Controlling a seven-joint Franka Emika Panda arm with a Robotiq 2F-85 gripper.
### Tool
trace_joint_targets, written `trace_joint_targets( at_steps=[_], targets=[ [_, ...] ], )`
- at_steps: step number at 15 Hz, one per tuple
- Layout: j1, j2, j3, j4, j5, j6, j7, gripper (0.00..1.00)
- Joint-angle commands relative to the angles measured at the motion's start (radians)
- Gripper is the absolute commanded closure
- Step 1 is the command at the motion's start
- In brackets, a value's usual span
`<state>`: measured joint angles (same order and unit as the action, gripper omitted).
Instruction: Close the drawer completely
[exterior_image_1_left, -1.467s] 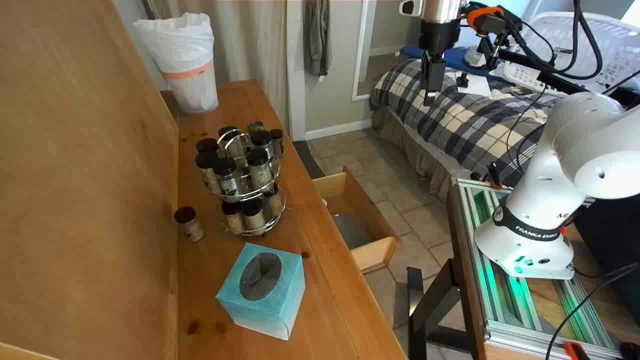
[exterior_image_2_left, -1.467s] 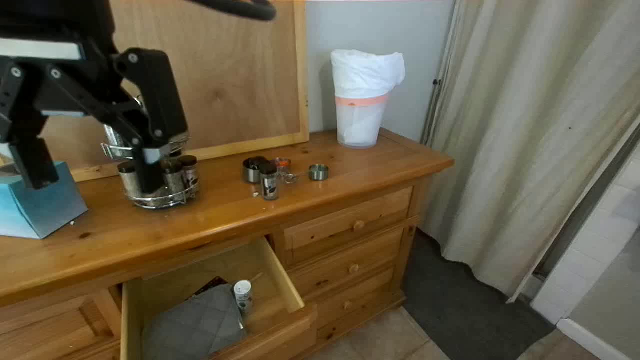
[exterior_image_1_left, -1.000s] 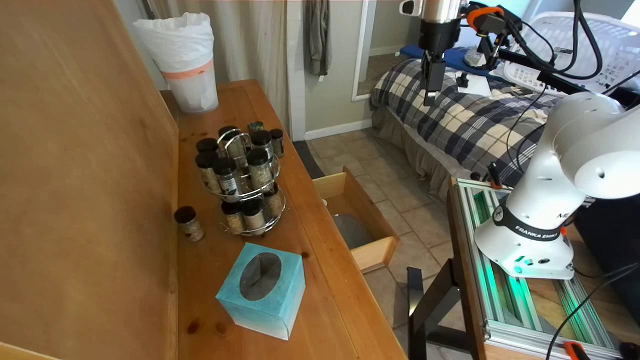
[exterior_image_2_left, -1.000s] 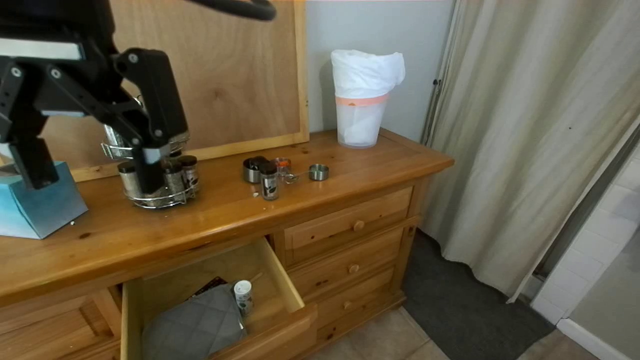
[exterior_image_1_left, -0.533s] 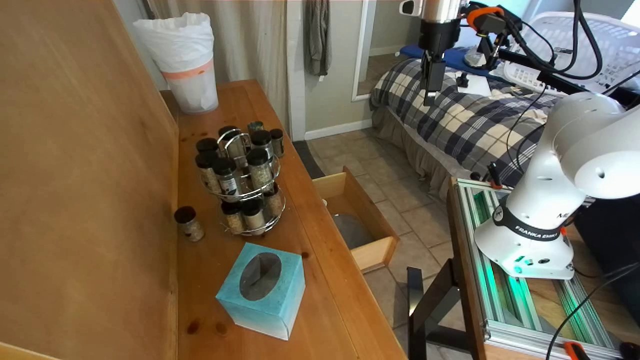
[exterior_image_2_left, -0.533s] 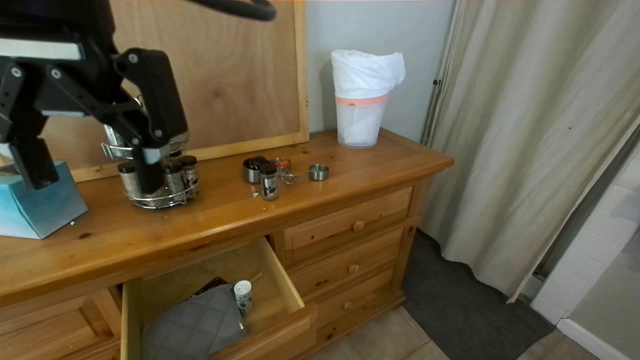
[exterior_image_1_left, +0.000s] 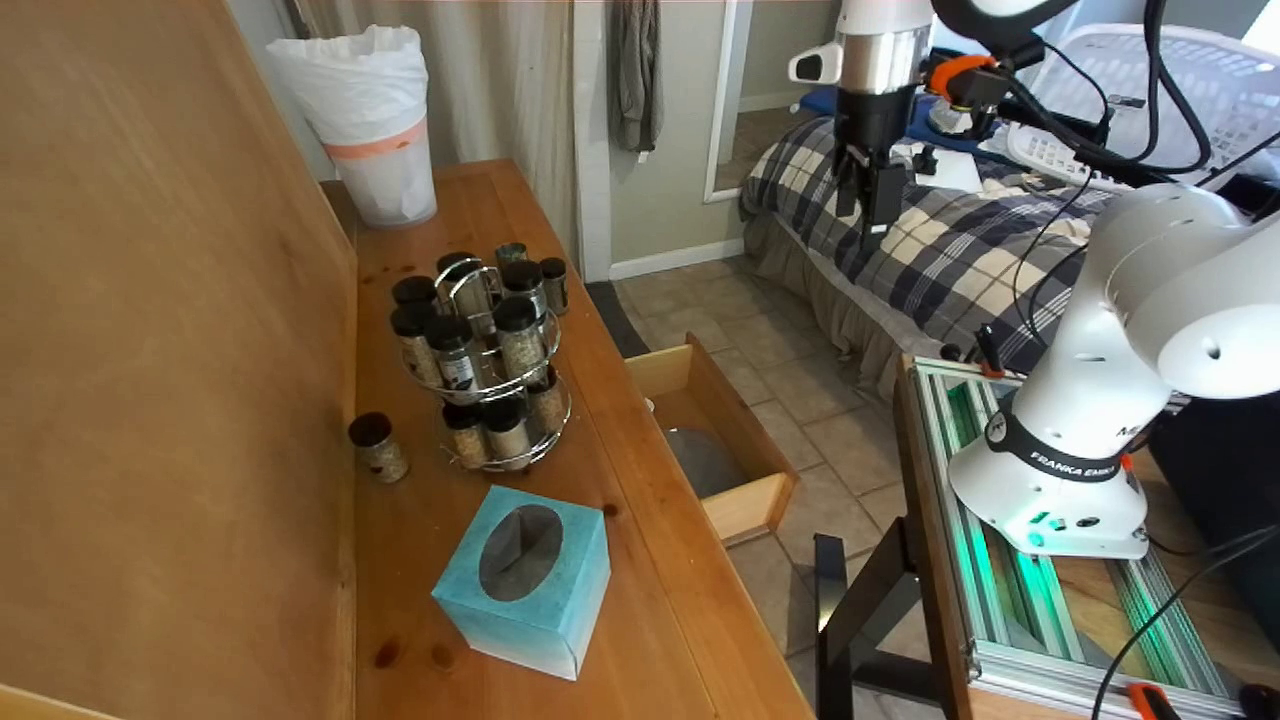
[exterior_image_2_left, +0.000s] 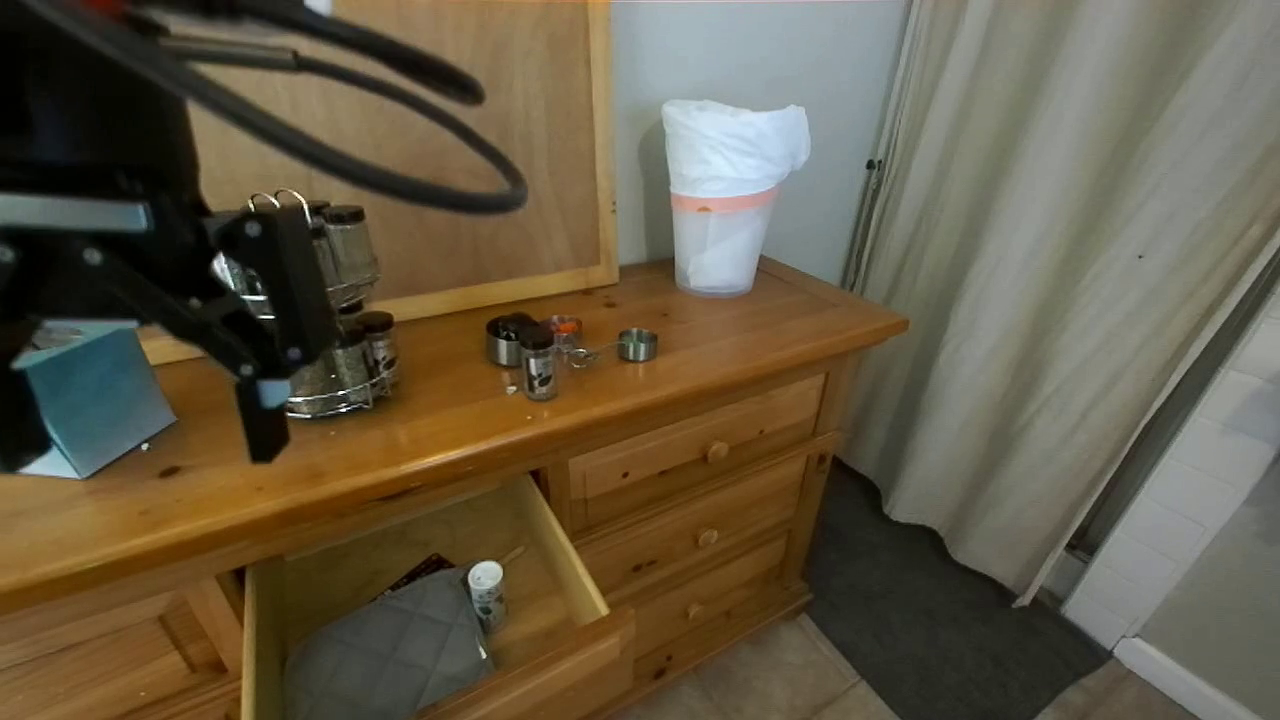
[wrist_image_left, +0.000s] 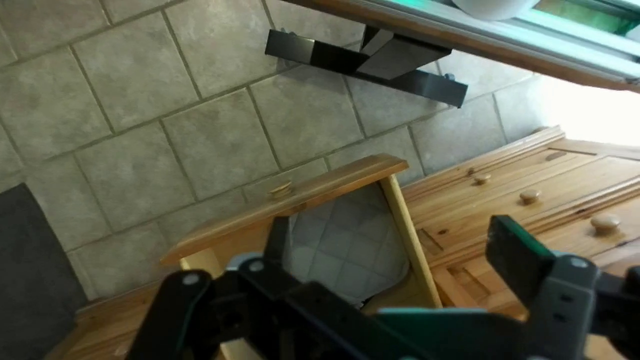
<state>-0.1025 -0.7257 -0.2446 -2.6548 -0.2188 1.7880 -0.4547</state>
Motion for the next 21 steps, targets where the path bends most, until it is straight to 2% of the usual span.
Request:
trace_joint_targets(
  at_steps=[1, 2, 3, 6, 10, 11, 16, 17, 19, 21],
  targets=[
    [0.003, -0.08, -0.027, -0.164, -0.086, 0.123, -0.104, 0.0],
    [-0.007, -0.081, -0.038, -0.2, -0.102, 0.151, -0.121, 0.0],
    [0.0, 0.01, -0.052, -0.112, -0.121, 0.156, -0.157, 0.0],
    [-0.027, 0.036, -0.099, -0.132, -0.173, 0.253, -0.226, 0.0],
    [-0.07, 0.143, -0.158, -0.129, -0.216, 0.437, -0.28, 0.0],
    [-0.017, 0.163, -0.234, -0.129, -0.253, 0.472, -0.263, 0.0],
    [0.059, 0.32, -0.416, -0.129, -0.301, 0.676, -0.283, 0.0],
    [0.021, 0.26, -0.354, -0.129, -0.273, 0.61, -0.268, 0.0],
    [0.046, 0.308, -0.401, -0.128, -0.276, 0.652, -0.276, 0.0],
    [0.052, 0.323, -0.404, -0.126, -0.276, 0.658, -0.277, 0.0]
  ],
)
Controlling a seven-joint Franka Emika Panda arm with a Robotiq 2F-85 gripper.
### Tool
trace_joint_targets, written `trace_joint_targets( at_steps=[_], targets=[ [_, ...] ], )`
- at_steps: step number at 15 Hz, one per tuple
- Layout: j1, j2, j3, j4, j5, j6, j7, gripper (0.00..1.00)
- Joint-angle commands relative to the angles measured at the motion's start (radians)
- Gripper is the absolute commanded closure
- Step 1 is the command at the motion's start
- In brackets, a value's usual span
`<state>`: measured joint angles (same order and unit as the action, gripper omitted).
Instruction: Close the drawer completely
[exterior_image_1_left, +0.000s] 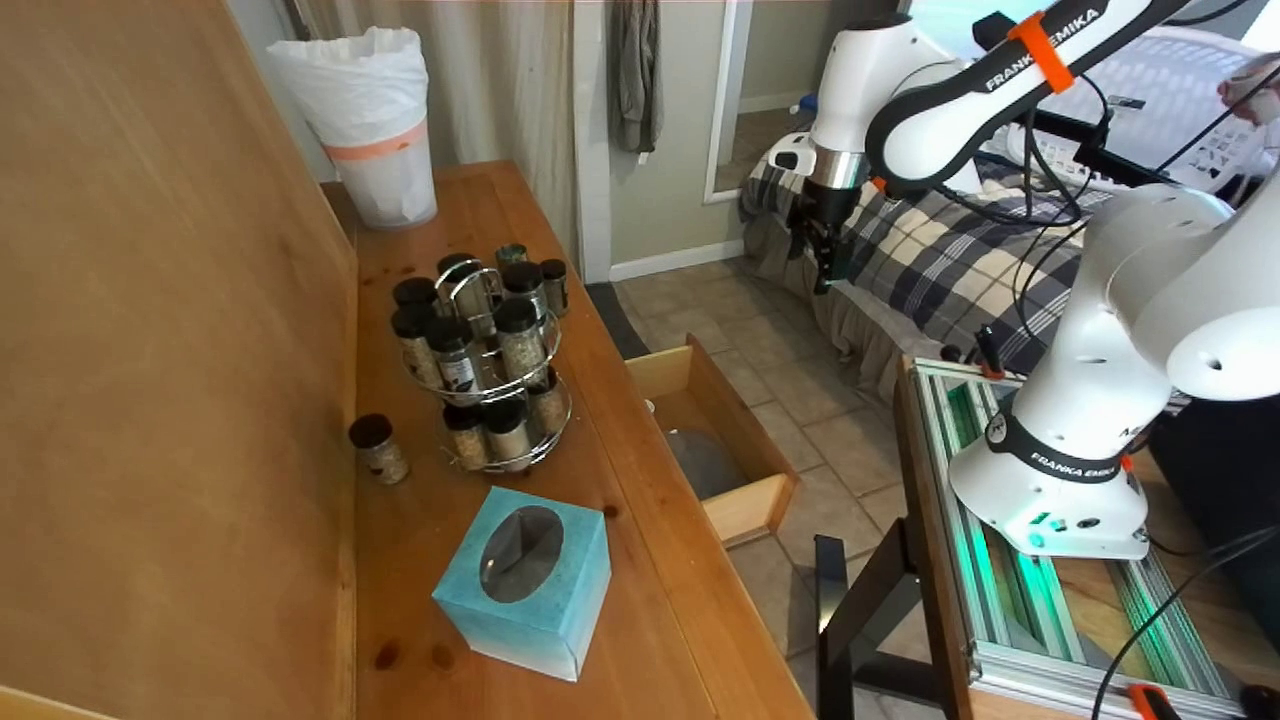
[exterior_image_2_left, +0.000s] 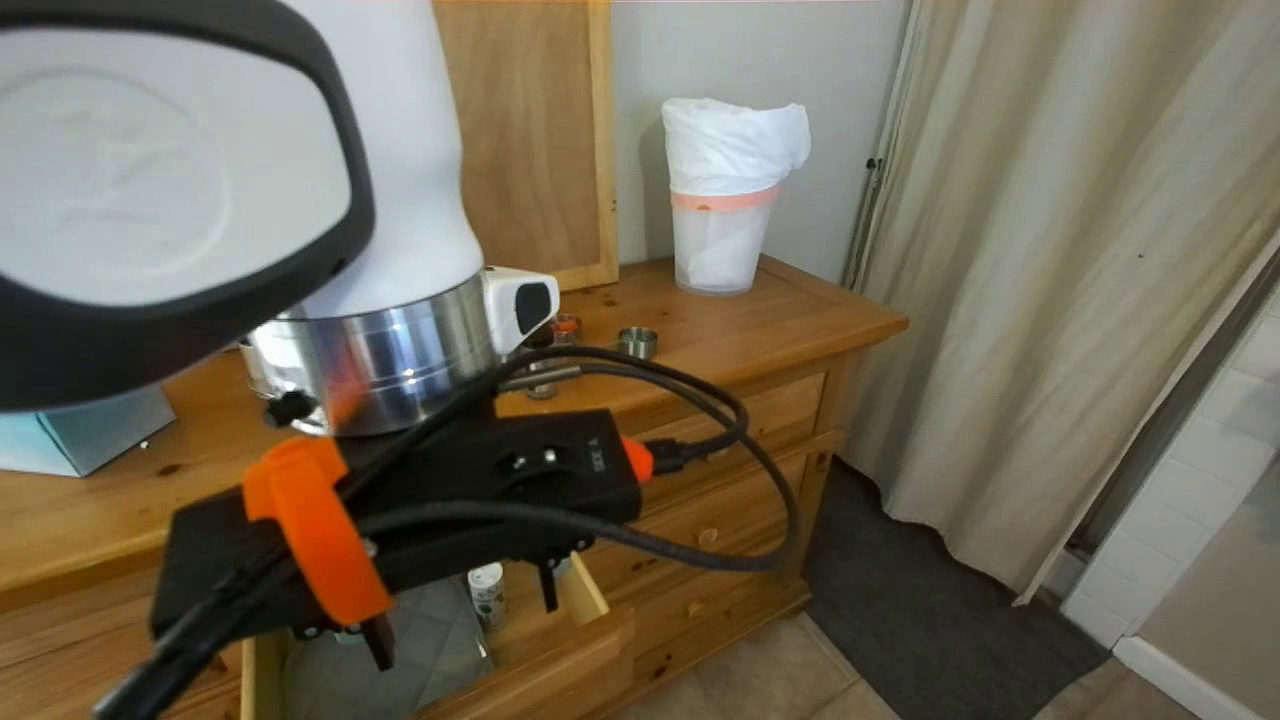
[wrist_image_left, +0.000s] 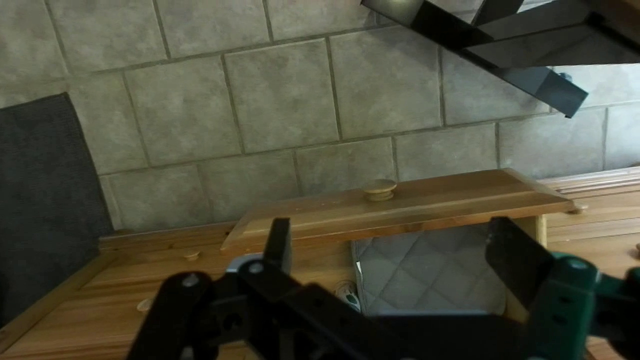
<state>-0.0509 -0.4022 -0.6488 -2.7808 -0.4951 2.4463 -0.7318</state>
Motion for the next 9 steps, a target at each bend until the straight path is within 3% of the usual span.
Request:
trace_joint_targets(
  at_steps=[1, 5, 9],
  targets=[
    [0.002, 0.001, 0.0, 0.001, 0.0, 0.0, 0.0, 0.0],
    [0.002, 0.001, 0.0, 0.003, 0.0, 0.0, 0.0, 0.0],
    [0.109, 0.136, -0.061, 0.003, 0.031, 0.094, -0.021, 0.0]
  ],
)
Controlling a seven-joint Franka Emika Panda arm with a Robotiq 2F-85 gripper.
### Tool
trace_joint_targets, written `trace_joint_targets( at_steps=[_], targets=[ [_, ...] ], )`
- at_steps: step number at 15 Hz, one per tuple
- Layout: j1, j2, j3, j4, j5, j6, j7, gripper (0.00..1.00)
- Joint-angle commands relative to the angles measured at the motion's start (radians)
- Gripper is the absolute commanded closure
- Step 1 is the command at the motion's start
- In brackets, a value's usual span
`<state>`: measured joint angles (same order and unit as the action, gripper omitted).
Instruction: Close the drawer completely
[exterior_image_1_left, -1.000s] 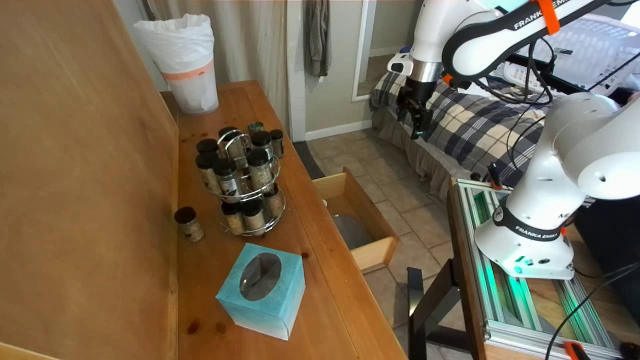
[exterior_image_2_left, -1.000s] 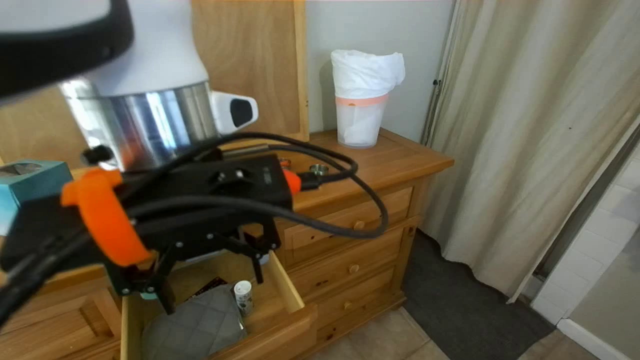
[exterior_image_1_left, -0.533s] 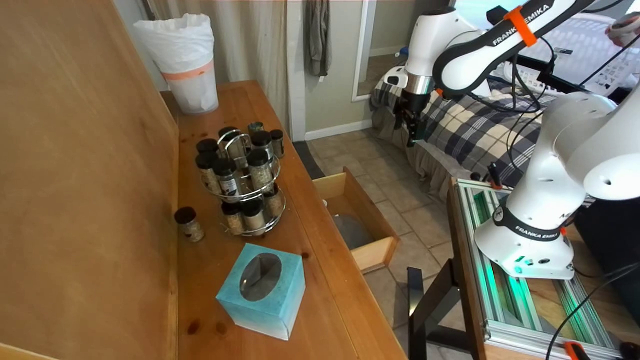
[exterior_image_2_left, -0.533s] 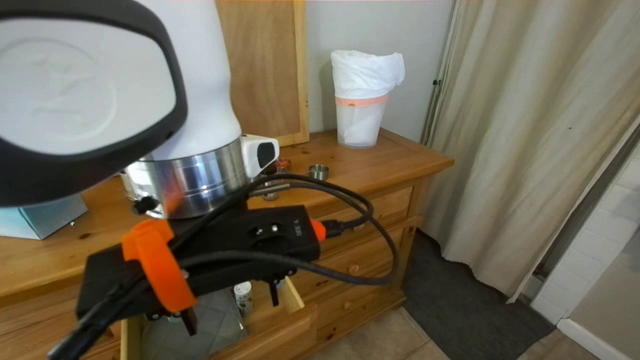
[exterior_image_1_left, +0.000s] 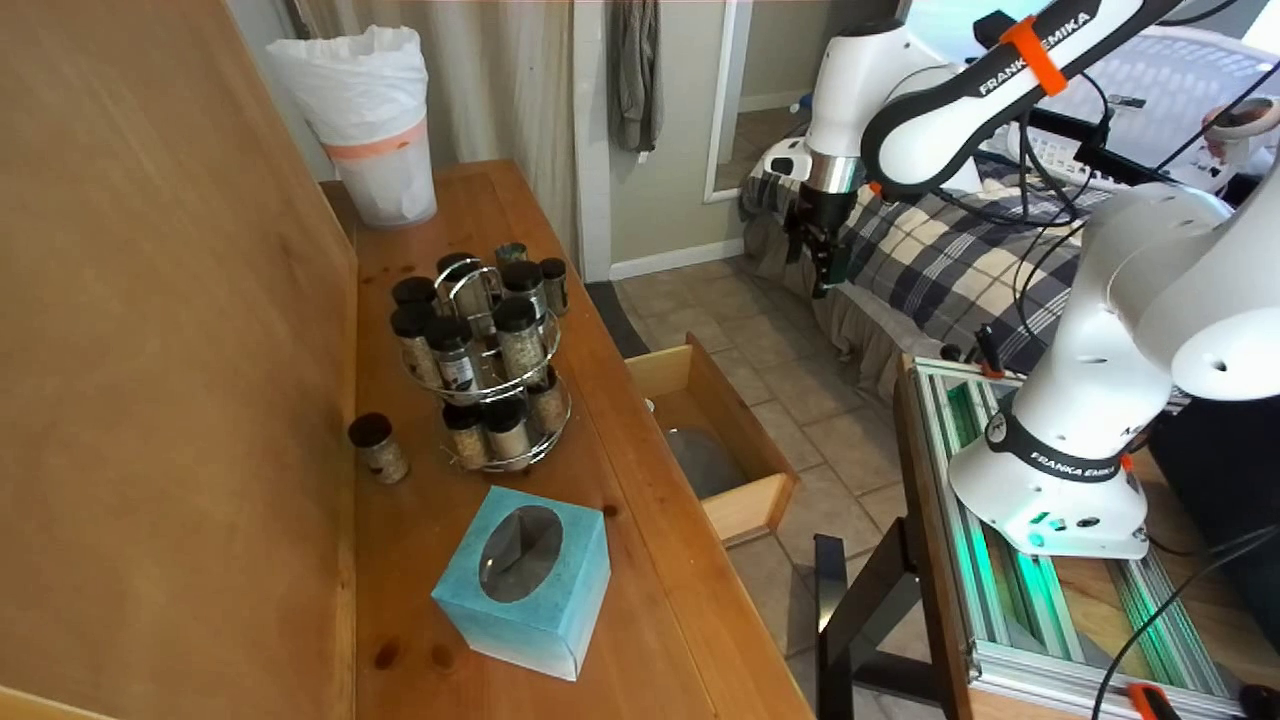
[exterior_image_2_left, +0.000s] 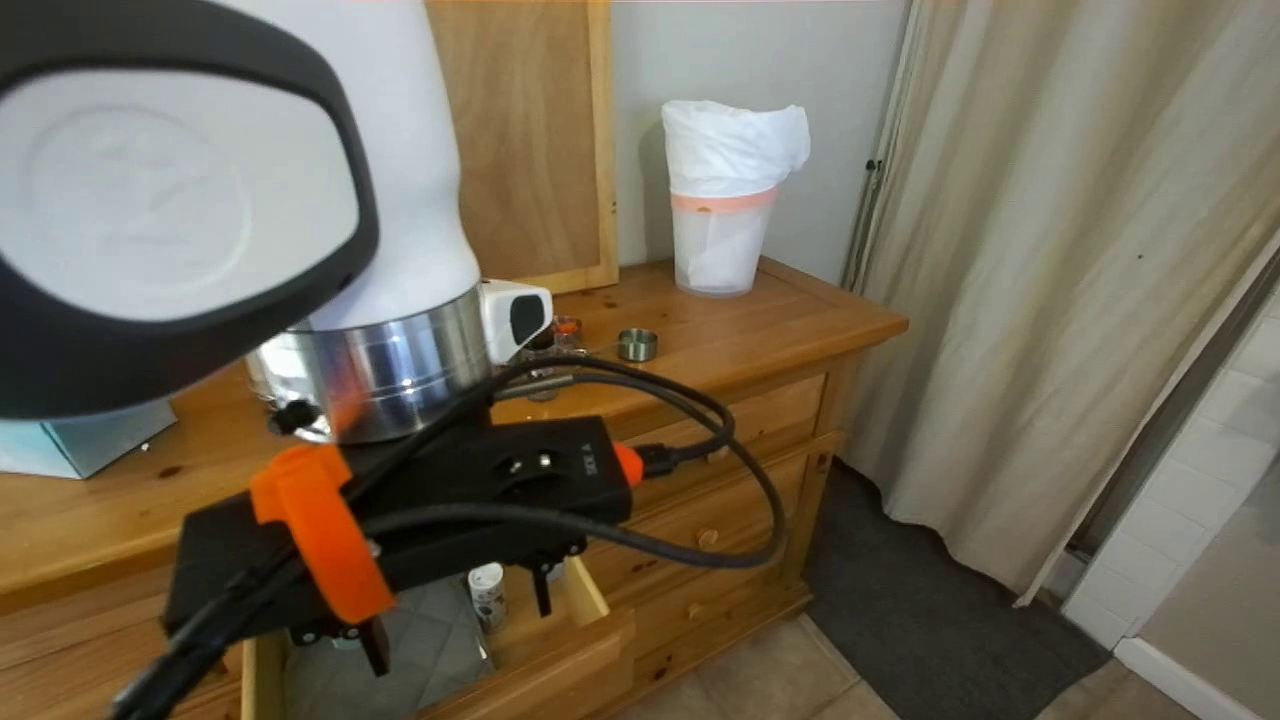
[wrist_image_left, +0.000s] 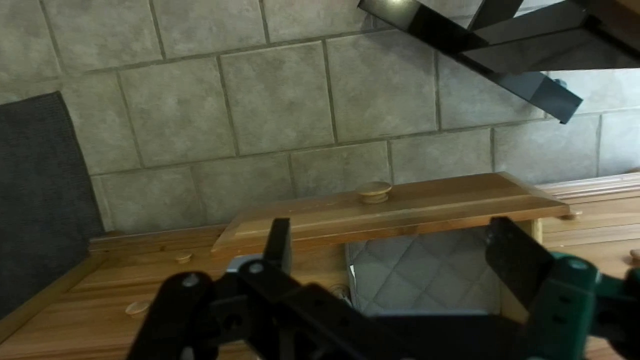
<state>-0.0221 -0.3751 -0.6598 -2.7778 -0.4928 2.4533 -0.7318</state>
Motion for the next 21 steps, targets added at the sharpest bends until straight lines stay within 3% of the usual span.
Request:
trace_joint_targets(
  at_steps=[1, 6, 9, 15, 16, 17, 20, 21],
  targets=[
    [0.115, 0.148, -0.074, 0.0, 0.035, 0.126, -0.027, 0.0],
    [0.285, 0.4, -0.162, -0.004, 0.138, 0.392, 0.034, 0.0],
    [0.312, 0.522, -0.097, -0.004, 0.299, 0.421, 0.014, 0.0],
    [0.156, 0.761, 0.24, -0.003, 0.61, 0.56, -0.042, 0.0],
    [0.027, 0.792, 0.349, -0.003, 0.479, 0.617, 0.056, 0.0],
    [0.002, 0.85, 0.38, -0.002, 0.453, 0.68, 0.061, 0.0],
    [0.007, 1.015, 0.344, -0.002, 0.329, 0.875, 0.084, 0.0],
    [0.011, 0.916, 0.346, -0.002, 0.332, 0.763, 0.109, 0.0]
  ],
)
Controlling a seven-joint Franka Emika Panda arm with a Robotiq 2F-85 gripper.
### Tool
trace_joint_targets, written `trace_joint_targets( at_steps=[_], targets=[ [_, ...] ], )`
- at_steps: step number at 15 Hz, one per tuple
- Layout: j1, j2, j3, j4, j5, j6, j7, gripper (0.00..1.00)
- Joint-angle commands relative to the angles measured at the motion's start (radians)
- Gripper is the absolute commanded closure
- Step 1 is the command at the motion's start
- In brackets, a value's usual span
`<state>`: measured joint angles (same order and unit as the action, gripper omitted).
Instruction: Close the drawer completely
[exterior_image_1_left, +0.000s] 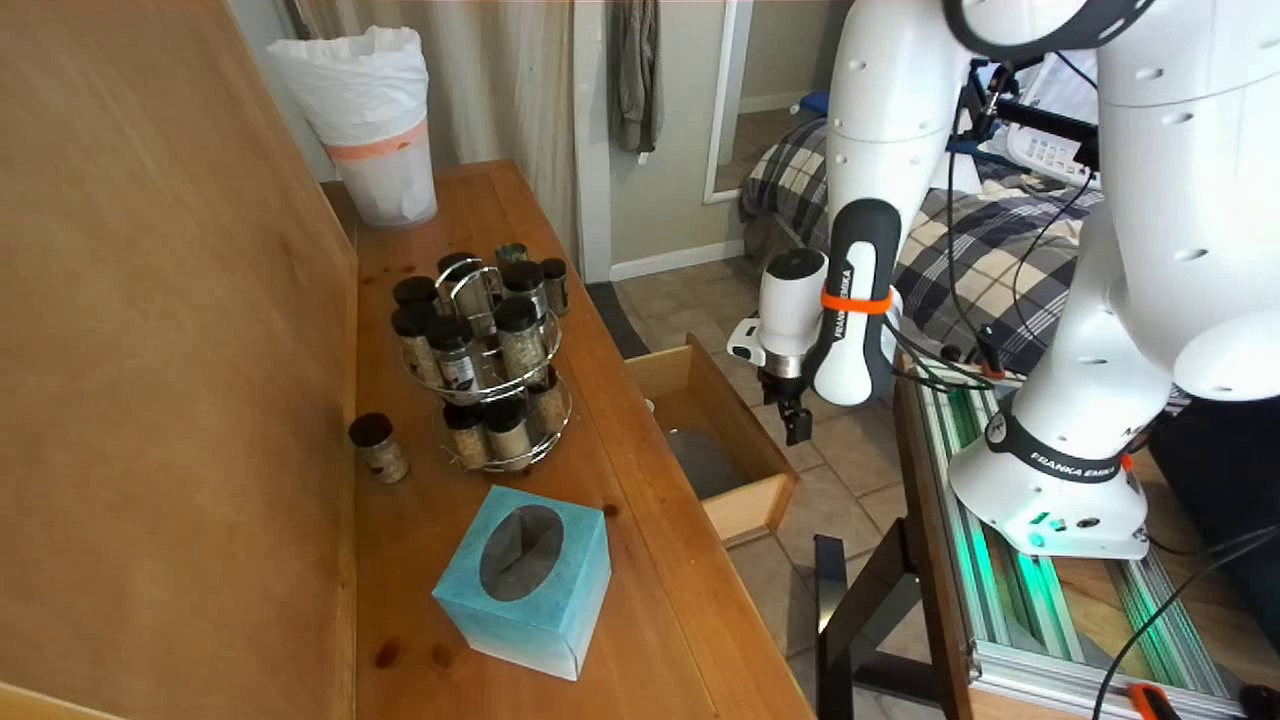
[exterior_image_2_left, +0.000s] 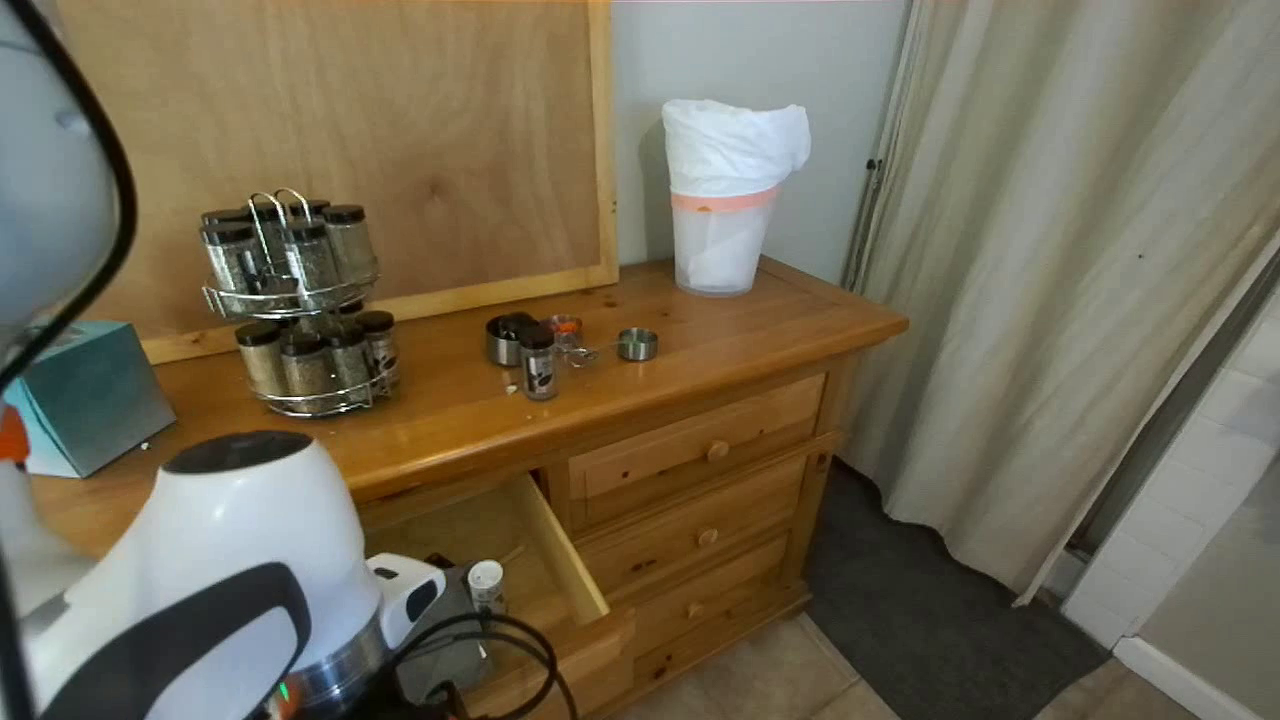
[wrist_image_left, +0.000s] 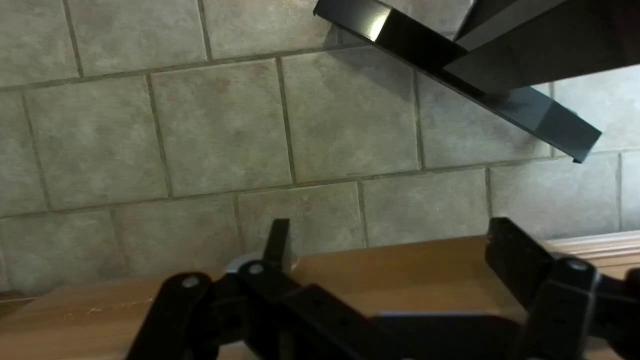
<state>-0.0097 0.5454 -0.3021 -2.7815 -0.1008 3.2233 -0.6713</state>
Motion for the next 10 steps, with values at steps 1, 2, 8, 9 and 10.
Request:
trace_joint_targets(
  at_steps=[1, 2, 8, 9, 10],
  targets=[
    [-0.002, 0.036, -0.016, 0.006, -0.072, 0.02, 0.055, 0.0],
    [-0.002, 0.049, -0.017, 0.014, -0.077, 0.02, 0.063, 0.0],
    [0.0, 0.024, -0.016, 0.02, -0.079, 0.011, 0.067, 0.0],
    [0.0, 0.024, -0.016, 0.02, -0.08, 0.01, 0.067, 0.0],
    [0.0, 0.024, -0.016, 0.02, -0.08, 0.01, 0.067, 0.0]
  ],
)
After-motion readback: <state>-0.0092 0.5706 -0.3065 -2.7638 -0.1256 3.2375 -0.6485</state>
